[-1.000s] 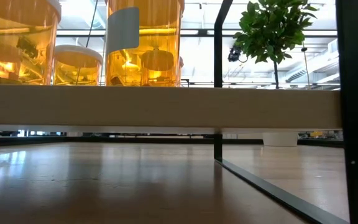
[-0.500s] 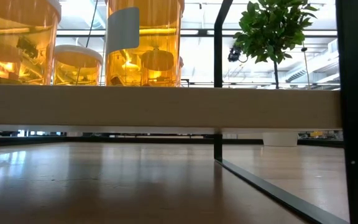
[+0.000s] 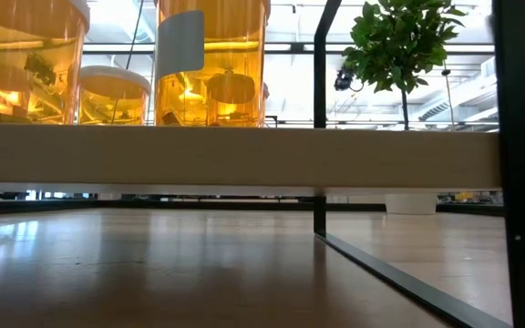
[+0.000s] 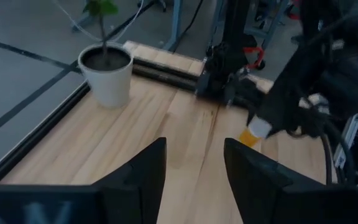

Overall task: Pick and place medicine bottles onto shelf by color
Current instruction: Move the orange pill bottle to the center of the table

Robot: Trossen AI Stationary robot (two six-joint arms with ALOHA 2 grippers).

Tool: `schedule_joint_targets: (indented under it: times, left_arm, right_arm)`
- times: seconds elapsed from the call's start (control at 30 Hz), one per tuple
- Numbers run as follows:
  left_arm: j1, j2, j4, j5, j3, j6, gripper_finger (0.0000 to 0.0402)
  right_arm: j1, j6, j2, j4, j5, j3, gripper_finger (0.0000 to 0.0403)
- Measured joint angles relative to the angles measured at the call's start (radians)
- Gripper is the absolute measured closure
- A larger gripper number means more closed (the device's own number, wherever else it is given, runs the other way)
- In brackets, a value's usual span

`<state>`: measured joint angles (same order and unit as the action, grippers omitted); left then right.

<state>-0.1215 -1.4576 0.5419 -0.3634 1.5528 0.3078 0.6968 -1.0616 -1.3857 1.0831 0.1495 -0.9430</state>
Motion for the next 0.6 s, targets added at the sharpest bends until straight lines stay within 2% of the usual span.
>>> schedule_joint_targets:
  times: [0.43,0.6]
  left_arm:
    - [0.001,0.107,0.127,-0.003,0.0,0.081,0.0271]
    - [0.001,0.113,0.13,-0.003,-0.001,0.075,0.0287]
  right_arm:
    - [-0.441,0.381,0.0,0.031,0.007,-0.265,0.0174]
    - [-0.572,0.605,-0.078,0.049,-0.011,-0.421,0.0174]
